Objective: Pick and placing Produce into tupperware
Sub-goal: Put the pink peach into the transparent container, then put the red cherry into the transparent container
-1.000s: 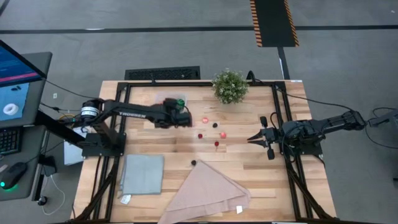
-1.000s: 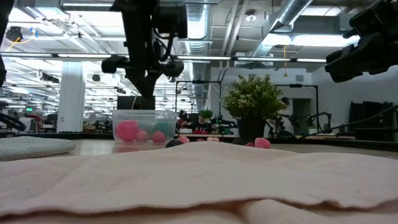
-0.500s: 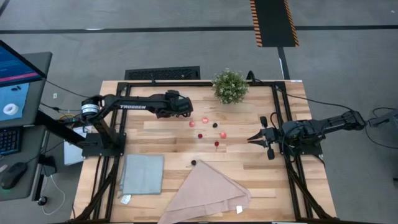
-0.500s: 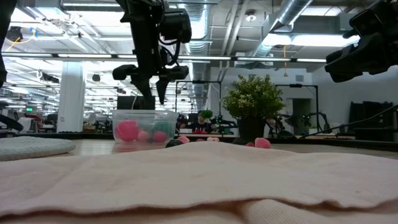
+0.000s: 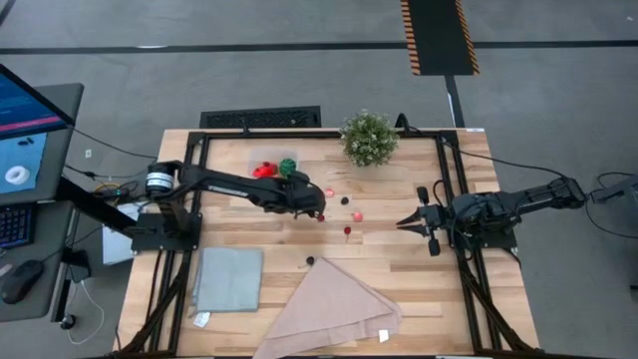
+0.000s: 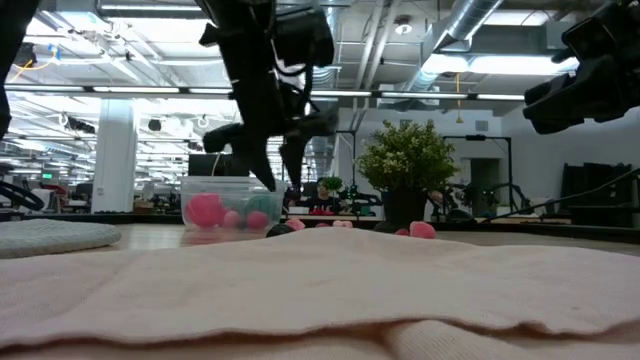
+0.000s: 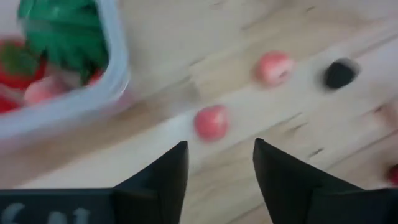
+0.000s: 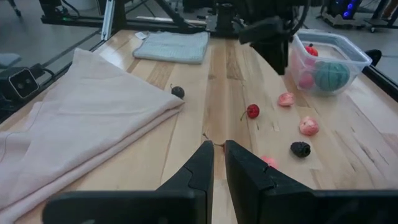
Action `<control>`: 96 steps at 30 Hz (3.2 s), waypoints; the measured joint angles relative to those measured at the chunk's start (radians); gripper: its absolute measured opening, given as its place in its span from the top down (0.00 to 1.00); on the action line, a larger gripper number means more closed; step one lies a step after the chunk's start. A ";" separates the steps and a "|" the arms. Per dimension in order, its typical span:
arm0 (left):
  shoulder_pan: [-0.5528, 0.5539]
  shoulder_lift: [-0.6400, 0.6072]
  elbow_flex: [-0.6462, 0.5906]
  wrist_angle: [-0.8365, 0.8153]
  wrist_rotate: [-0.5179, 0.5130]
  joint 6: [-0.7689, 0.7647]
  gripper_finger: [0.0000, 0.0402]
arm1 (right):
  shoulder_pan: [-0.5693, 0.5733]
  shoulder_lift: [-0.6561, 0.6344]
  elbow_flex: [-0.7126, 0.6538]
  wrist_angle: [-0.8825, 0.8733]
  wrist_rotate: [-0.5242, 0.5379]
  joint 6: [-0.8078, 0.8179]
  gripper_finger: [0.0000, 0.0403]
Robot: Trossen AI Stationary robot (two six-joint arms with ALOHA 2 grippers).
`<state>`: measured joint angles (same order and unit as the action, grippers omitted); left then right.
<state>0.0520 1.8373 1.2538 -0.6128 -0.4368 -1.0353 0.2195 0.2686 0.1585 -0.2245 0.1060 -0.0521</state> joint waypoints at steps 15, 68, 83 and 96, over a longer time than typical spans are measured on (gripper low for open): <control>0.034 0.093 0.003 0.069 0.020 -0.006 0.47 | 0.000 -0.001 0.000 -0.008 0.000 0.000 0.84; -0.013 -0.167 0.019 -0.417 -0.361 -0.327 0.86 | 0.000 -0.001 0.000 -0.031 0.000 0.000 0.84; 0.206 -0.342 -0.345 0.159 -0.165 -0.007 0.66 | 0.000 -0.001 0.000 -0.032 0.000 0.000 0.84; 0.105 -0.341 -0.356 0.278 -0.133 0.094 0.41 | 0.000 -0.001 0.000 -0.031 0.000 0.000 0.84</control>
<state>0.1570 1.4964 0.8974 -0.3352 -0.5701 -0.9418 0.2199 0.2680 0.1581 -0.2558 0.1059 -0.0525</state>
